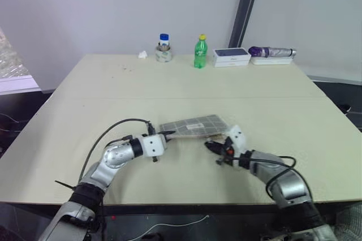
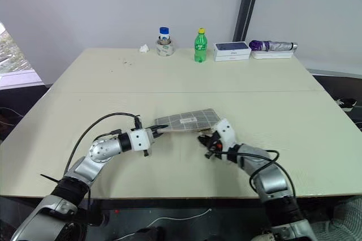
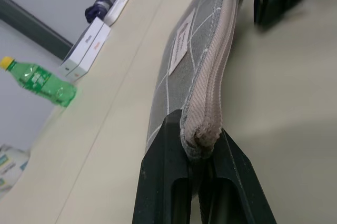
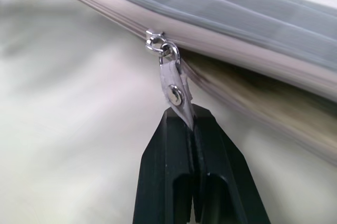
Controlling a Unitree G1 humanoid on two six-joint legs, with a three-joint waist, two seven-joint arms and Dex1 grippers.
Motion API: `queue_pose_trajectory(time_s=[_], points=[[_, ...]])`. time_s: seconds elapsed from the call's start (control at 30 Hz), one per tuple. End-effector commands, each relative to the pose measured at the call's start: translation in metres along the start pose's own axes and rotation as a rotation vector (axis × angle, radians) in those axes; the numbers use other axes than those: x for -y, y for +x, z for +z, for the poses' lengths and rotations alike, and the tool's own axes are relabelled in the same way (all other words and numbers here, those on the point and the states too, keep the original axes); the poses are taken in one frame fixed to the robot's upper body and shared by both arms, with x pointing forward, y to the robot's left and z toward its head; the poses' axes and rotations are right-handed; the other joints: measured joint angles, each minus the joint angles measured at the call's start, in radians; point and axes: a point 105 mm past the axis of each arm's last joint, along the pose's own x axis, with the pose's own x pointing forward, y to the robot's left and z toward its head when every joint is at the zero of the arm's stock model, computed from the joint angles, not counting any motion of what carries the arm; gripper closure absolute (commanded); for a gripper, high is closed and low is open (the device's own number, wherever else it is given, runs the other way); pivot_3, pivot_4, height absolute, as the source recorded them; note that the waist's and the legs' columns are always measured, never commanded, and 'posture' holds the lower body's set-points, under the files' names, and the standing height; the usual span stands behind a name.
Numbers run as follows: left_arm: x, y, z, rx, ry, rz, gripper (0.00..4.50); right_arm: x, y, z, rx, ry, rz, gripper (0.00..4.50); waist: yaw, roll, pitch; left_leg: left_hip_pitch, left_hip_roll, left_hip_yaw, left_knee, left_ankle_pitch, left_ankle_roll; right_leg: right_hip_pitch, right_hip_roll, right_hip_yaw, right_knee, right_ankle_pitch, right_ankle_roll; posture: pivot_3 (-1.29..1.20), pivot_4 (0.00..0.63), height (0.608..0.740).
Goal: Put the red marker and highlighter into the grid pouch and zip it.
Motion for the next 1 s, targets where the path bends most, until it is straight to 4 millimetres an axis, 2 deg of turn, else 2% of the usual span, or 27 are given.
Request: queue_pose_trajectory(time_s=[0.03,0.13,0.23,0.27,0.33,0.43,0.53,0.57,0.73,0.87,1.0], points=[[-0.015,-0.019,-0.004,-0.009,-0.033,0.046,4.50,0.035,-0.023,0.005,0.001,-0.049,-0.105,4.49,-0.001,0.000,0.000,0.000,0.000,0.000,0.000,0.000,0.000,0.000,0.000,0.000,0.000,0.000,0.000,0.00,0.150,0.740],[-0.015,-0.030,-0.015,-0.050,-0.061,0.039,4.50,0.053,-0.034,0.004,-0.017,-0.086,-0.154,4.49,-0.001,0.000,0.000,0.000,0.000,0.000,0.000,0.000,0.000,0.000,0.000,0.000,0.000,0.000,0.000,0.00,0.150,0.740],[-0.017,-0.036,-0.027,-0.095,-0.226,0.063,4.50,0.052,-0.035,0.003,-0.030,-0.108,-0.143,4.49,-0.001,0.000,0.000,0.000,0.000,0.000,0.000,0.000,0.000,0.000,0.000,0.000,0.000,0.000,0.000,0.00,0.150,0.740],[-0.017,-0.036,-0.029,-0.101,-0.246,0.069,4.14,0.048,-0.033,0.004,-0.012,-0.099,-0.119,4.22,-0.001,0.000,0.000,0.000,0.000,0.000,0.000,0.000,0.000,0.000,0.000,0.000,0.000,0.000,0.000,0.00,0.150,0.740],[-0.014,-0.037,-0.027,-0.092,-0.294,0.063,3.39,0.037,-0.030,0.007,0.012,-0.088,-0.065,3.55,-0.002,0.000,0.000,0.000,0.000,0.000,0.000,0.000,0.000,0.000,0.000,0.000,0.000,0.000,0.000,0.00,0.150,0.740],[-0.017,-0.046,-0.022,-0.061,-0.329,0.090,1.97,0.031,-0.033,0.010,0.013,-0.146,-0.042,2.05,-0.002,0.000,0.000,0.000,0.000,0.000,0.000,0.000,0.000,0.000,0.000,0.000,0.000,0.000,0.000,0.00,0.150,0.740],[-0.016,-0.063,-0.024,-0.076,-0.344,0.107,0.39,0.023,-0.045,0.008,-0.019,-0.193,0.025,0.47,0.002,0.000,0.000,0.000,0.001,0.000,0.000,0.000,0.000,0.000,-0.001,0.000,0.000,0.000,0.000,0.00,0.150,0.740],[-0.014,-0.069,-0.026,-0.093,-0.372,0.107,0.35,0.018,-0.050,0.009,-0.022,-0.178,0.058,0.07,0.002,0.000,0.000,0.000,0.001,0.000,0.000,0.000,0.000,0.000,-0.001,0.000,0.000,0.000,0.000,0.00,0.150,0.740],[-0.012,-0.101,-0.028,-0.120,-0.460,0.190,0.35,0.008,-0.072,0.018,-0.003,-0.193,0.125,0.07,0.001,0.000,0.000,0.000,0.003,-0.001,0.000,0.000,0.000,0.001,-0.001,0.000,-0.001,0.000,0.000,0.00,0.150,0.740],[-0.014,-0.131,-0.027,-0.147,-0.544,0.283,0.35,0.020,-0.091,0.026,0.028,-0.207,0.055,0.07,0.001,0.000,0.000,0.001,0.003,-0.002,0.000,0.000,0.000,0.001,-0.002,0.001,-0.001,0.000,0.000,0.00,0.150,0.740],[-0.020,-0.158,-0.037,-0.228,-0.551,0.383,0.35,0.024,-0.105,0.021,0.004,-0.223,0.032,0.07,0.005,0.000,0.000,0.001,0.003,-0.002,0.000,0.000,0.001,0.002,-0.002,0.001,-0.001,0.000,0.000,0.00,0.150,0.740]])
